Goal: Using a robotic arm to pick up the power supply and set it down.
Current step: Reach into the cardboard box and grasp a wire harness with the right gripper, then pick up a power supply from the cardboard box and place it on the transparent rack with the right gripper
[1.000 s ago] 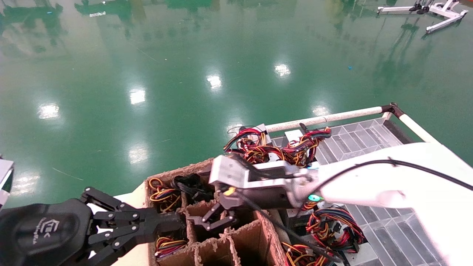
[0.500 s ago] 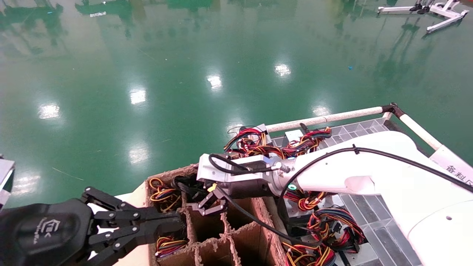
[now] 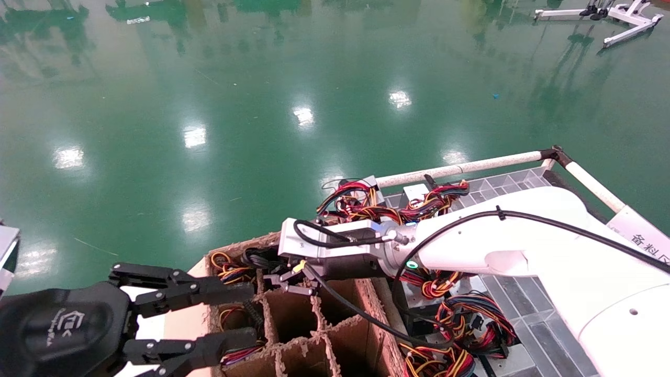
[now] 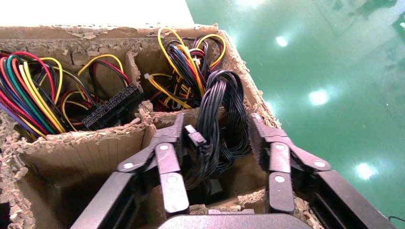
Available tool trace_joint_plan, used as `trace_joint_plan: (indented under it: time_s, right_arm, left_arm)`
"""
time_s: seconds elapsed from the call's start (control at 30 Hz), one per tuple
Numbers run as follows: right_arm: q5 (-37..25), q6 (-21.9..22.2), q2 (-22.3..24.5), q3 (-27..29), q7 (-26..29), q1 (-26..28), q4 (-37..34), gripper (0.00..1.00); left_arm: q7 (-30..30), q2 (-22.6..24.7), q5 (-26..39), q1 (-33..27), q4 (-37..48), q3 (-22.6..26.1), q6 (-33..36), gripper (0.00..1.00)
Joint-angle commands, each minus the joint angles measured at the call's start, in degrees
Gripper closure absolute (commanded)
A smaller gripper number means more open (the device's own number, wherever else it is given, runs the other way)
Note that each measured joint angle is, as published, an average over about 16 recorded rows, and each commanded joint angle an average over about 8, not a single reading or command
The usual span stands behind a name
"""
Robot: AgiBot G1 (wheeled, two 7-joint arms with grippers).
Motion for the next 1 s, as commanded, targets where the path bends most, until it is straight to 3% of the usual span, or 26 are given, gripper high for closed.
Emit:
trace_joint_plan:
  time_s: [0.03, 0.63, 1.0]
  right_arm:
    - [0.2, 0.4, 0.0, -0.5, 0.0, 0.0, 0.0, 1.00]
    - [5.0, -0.4, 0.4, -2.3, -0.9, 0.7, -2.5, 1.00]
    - [9.7, -1.6, 1.9, -0.3, -2.1, 1.0, -3.2, 1.00]
  left_arm:
    - [0.0, 0.0, 0.0, 0.0, 0.0, 0.0, 0.0, 0.00]
    - [0.0, 0.0, 0.0, 0.0, 0.0, 0.0, 0.0, 0.00]
    - [0.0, 0.0, 0.0, 0.0, 0.0, 0.0, 0.0, 0.00]
